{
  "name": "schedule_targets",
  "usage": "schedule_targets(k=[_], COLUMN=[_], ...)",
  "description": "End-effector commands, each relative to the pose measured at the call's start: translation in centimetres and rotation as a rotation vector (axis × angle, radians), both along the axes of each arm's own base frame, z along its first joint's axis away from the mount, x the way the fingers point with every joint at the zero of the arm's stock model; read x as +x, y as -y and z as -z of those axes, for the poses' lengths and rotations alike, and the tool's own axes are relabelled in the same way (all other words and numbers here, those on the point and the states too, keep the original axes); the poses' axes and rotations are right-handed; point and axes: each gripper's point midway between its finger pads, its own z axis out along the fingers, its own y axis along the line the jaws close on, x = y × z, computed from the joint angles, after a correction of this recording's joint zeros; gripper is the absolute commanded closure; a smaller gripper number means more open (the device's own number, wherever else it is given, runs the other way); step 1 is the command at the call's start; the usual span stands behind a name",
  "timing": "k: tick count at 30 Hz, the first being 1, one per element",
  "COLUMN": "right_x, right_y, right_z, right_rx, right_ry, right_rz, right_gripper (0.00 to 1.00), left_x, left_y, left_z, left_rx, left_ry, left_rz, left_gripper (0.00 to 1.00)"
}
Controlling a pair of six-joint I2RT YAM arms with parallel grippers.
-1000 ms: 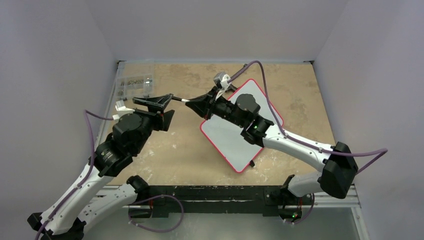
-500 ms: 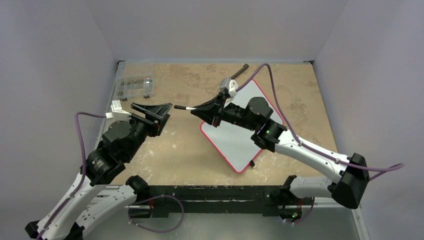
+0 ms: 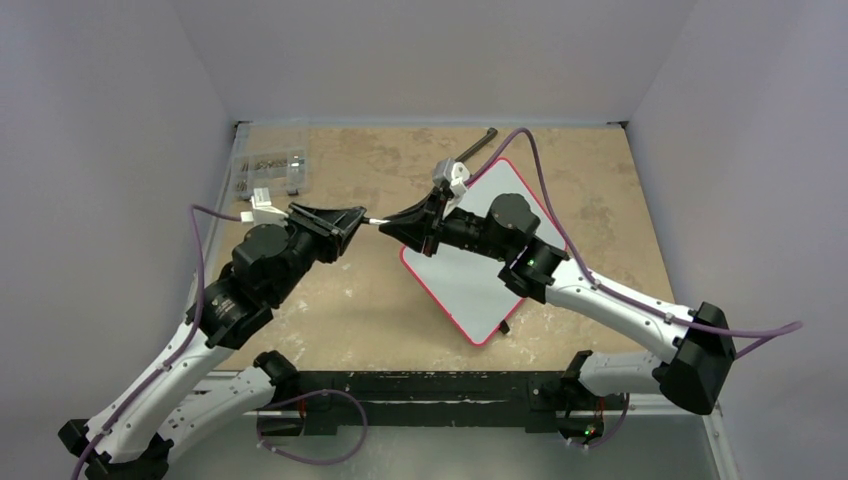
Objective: Write a sentence on the whiteboard
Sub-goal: Open the whiteboard marker at the center of the board.
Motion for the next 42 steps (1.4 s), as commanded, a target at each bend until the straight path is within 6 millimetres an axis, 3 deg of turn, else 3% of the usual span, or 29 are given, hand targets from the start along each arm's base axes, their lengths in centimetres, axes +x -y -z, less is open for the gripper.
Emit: schedule_targets(k=[1,4,7,14,22,30,35,37,42], right_x=[-0.6,-0.7,-0.6,-1.8,-3.3,-4.2,-4.2,-4.1,-3.1], right_y=[-0.1,-0.3,0.1,2.0,5.0,6.5,6.0,6.1,6.3], right_z=[-0.4,-0.1,0.0,-2.3,-5.9,-8.2,-7.9,-7.3,-4.8], right_rx=[0.015,0.015,0.052,0.276,0.420,0.495,0.435,0.412,0.288], right_ry=[0.033,0.027,0.002,-0.144,-0.041,-0.026,-0.021,-0.028,-0.062], right_rz=[-0.029,-0.039,-0.013,-0.006,0.009,0.000,-0.003,0.013,0.086], right_gripper=[1.00,1.00,1.00,1.00,1.00,1.00,1.00,1.00,1.00], left_x=[0.4,0.6,0.9,1.1,0.3,0.6,0.5,0.2,-1.2], left_y=[0.4,0.6,0.5,-0.4,-1.7,-2.1,-3.5,-4.8,-8.7], left_z=[-1.2,-0.9,-0.8,-0.8,-0.1,1.1,1.5,2.2,8.2], left_rx=[-0.054,-0.073,-0.099,-0.144,-0.142,-0.182,-0.146,-0.054,0.310], left_ry=[0.030,0.022,0.022,0.081,0.068,0.082,0.086,0.062,-0.106], left_rz=[0.000,-0.004,-0.024,-0.065,-0.093,-0.127,-0.178,-0.218,-0.297], left_gripper=[0.87,1.00,1.00,1.00,1.00,1.00,1.00,1.00,1.00])
